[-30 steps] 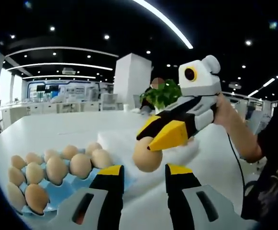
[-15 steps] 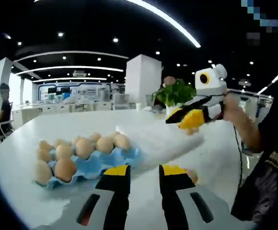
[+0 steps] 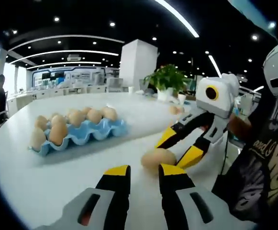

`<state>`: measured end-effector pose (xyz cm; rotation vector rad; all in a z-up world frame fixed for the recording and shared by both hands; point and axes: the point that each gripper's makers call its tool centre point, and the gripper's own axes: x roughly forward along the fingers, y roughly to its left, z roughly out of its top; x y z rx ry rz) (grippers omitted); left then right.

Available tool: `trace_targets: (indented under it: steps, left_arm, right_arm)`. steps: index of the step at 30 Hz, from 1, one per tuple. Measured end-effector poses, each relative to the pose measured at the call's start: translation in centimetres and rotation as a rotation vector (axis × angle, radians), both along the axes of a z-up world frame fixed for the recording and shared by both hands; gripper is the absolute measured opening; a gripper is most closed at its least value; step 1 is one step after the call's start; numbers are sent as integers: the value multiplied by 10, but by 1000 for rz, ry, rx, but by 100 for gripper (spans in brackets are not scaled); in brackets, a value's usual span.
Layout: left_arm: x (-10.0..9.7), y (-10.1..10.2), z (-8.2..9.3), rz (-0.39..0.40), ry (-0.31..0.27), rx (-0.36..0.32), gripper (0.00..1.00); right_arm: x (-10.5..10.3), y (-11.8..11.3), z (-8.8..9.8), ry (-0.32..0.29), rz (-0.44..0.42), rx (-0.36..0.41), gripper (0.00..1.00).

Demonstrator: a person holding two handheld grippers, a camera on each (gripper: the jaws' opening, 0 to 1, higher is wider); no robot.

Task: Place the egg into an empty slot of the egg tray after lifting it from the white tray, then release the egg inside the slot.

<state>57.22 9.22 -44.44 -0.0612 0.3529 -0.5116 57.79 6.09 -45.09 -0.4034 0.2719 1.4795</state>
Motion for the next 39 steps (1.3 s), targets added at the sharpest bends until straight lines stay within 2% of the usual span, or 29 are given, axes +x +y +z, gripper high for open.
trace_targets:
  steps: [1,3,5,6,7,8,9,10,11,14,17,23,24,26,30,36,39]
  left_arm:
    - [-1,0,-1,4,7,-21,22]
    - [-3,0,-6,-1,17,-13,22]
    - [-1,2,-8,5,18,-12,22]
    - [-2,0,-8,-7,21,-17,22]
    - [-2,-3,-7,-21,21,-28,23]
    - [-3,-4,-8,-26,24,-25,23]
    - [-3,-4,-8,-28,24,-24,23]
    - [-3,-5,-7,-27,20,-24,23]
    - [-3,-5,-6,-30,17,-26,23]
    - [-3,-6,-5,-34,14,-29,23]
    - [-2,-9,-3,-40,4,-32,23]
    - [3,-12,5,-42,-25,-47,23]
    - [4,-12,8,-41,-33,-50,23]
    - [5,-13,11,-45,-42,-59,23]
    - [6,-13,13,-40,-48,-66,24]
    - [11,-19,14,-52,-56,-61,25]
    - [15,-22,21,-59,-85,-71,25]
  right_arm:
    - [0,1,-1,-5,2,-7,29]
    - [-2,3,2,6,-4,6,30]
    - [-5,8,-1,12,-1,2,40]
    - [-8,11,-6,15,10,-12,40]
    - [-10,12,-8,4,10,-16,36]
    - [2,11,-6,-83,-13,-18,31]
    - [-1,11,-6,-92,23,-18,31]
    - [0,11,-5,-30,-1,-11,31]
    - [-1,11,-5,0,-4,-11,31]
    - [0,9,-4,-12,1,-8,31]
    - [0,6,-2,41,-6,7,31]
    - [5,2,8,60,-15,27,30]
    - [5,1,10,103,-25,45,30]
    - [6,1,11,148,-25,60,30]
    - [14,-6,20,177,-44,78,30]
    - [31,-13,45,336,-66,162,30]
    - [40,-18,51,339,-70,158,30]
